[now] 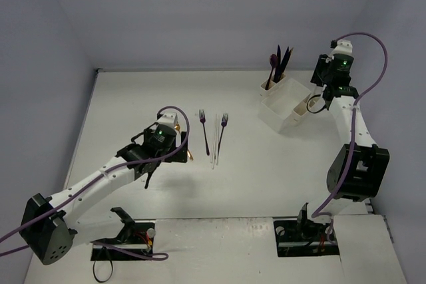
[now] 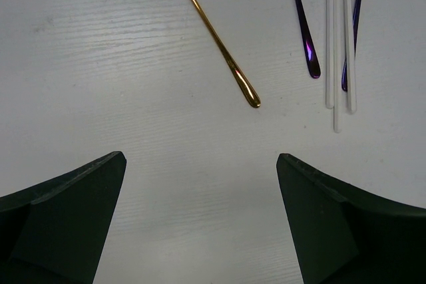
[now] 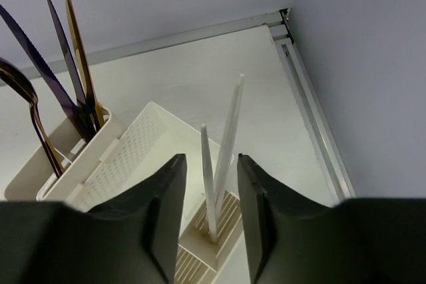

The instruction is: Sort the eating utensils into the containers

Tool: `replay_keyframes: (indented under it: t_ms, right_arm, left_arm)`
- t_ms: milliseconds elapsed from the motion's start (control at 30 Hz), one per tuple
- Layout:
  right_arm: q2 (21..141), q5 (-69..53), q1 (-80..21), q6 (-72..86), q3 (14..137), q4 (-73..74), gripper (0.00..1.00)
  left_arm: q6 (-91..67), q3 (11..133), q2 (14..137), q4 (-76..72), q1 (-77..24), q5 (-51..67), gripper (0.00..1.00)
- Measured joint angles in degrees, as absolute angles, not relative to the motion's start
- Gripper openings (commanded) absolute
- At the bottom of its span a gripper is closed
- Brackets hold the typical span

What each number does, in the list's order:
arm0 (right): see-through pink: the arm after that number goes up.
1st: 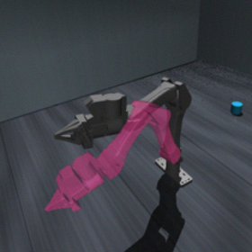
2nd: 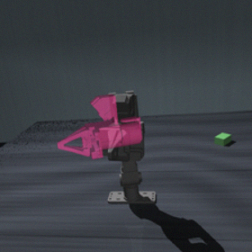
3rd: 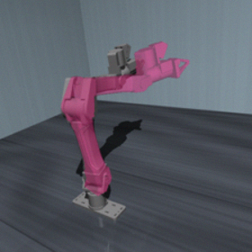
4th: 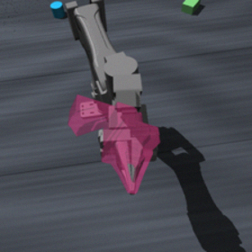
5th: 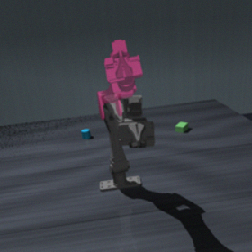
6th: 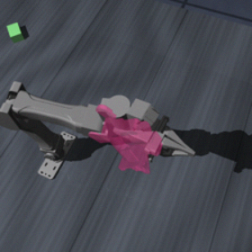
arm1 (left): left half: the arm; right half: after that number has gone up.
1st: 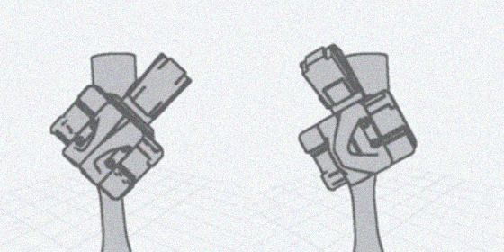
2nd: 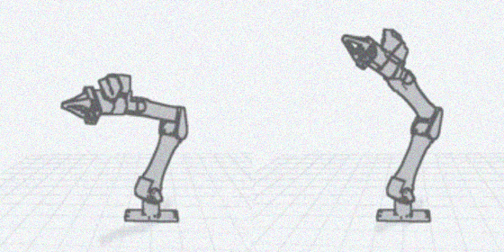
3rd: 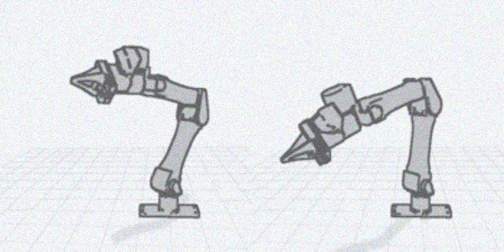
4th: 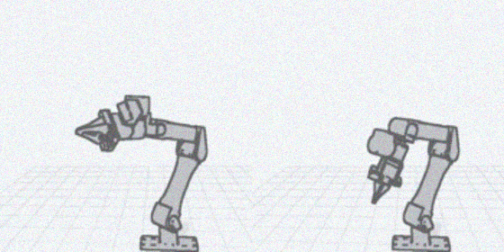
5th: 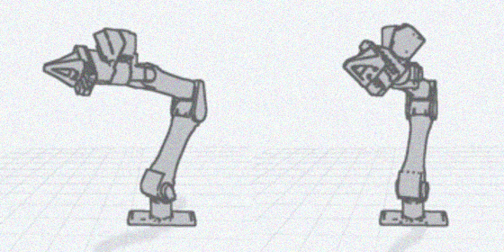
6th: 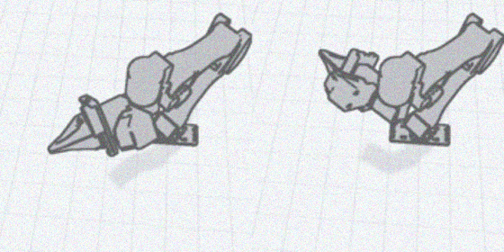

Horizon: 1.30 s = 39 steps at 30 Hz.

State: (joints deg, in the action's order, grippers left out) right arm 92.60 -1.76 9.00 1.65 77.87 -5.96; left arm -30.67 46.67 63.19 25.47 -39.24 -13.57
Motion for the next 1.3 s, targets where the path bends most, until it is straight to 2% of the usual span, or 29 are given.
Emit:
replay_keyframes:
  t_ms: [100,167,233,433,633,700,767,900,1033,1300]
  right_arm:
    - [92.3,-1.7,9.1,1.8,77.9,-6.1,0.7]
    - [91.6,-1.7,9.1,2.4,77.9,-6.0,0.89]
    - [90.5,-1.7,9.1,3.0,77.9,-5.7,0.99]
    - [82.7,-1.7,9.1,5.5,77.7,-3.3,1.0]
    - [67.1,-1.5,9.1,10.3,72.4,-2.4,1.0]
    - [61.8,-0.7,8.8,11.9,69.6,-2.3,1.0]
    - [57.7,1.0,7.7,12.9,67.1,-1.9,1.0]
    - [52.9,3.0,3.8,13.9,63.4,0.0,1.0]
    - [49.5,4.0,1.0,14.1,59.2,2.9,1.0]
    - [44.8,5.8,-2.7,14.2,55.5,8.7,1.0]
  left_arm:
    - [-31.2,47.6,64.4,25.4,-39.2,-12.9,0.96]
    - [-31.8,48.7,65.5,25.4,-39.2,-12.5,0.96]
    - [-32.3,50.0,66.7,25.2,-39.2,-12.2,0.96]
    - [-34.6,55.1,72.8,25.0,-39.2,-10.8,0.96]
    - [-36.8,61.3,81.5,25.1,-39.7,-9.5,0.94]
    - [-37.3,63.7,84.5,25.3,-40.3,-9.3,0.89]
    - [-37.7,66.8,87.8,25.9,-41.5,-9.3,0.79]
    - [-38.8,71.6,93.9,25.7,-44.0,-8.8,0.55]
    - [-40.3,72.0,97.9,26.0,-46.7,-7.7,0.43]
    - [-43.4,74.2,103.1,27.9,-51.8,-7.5,0.37]
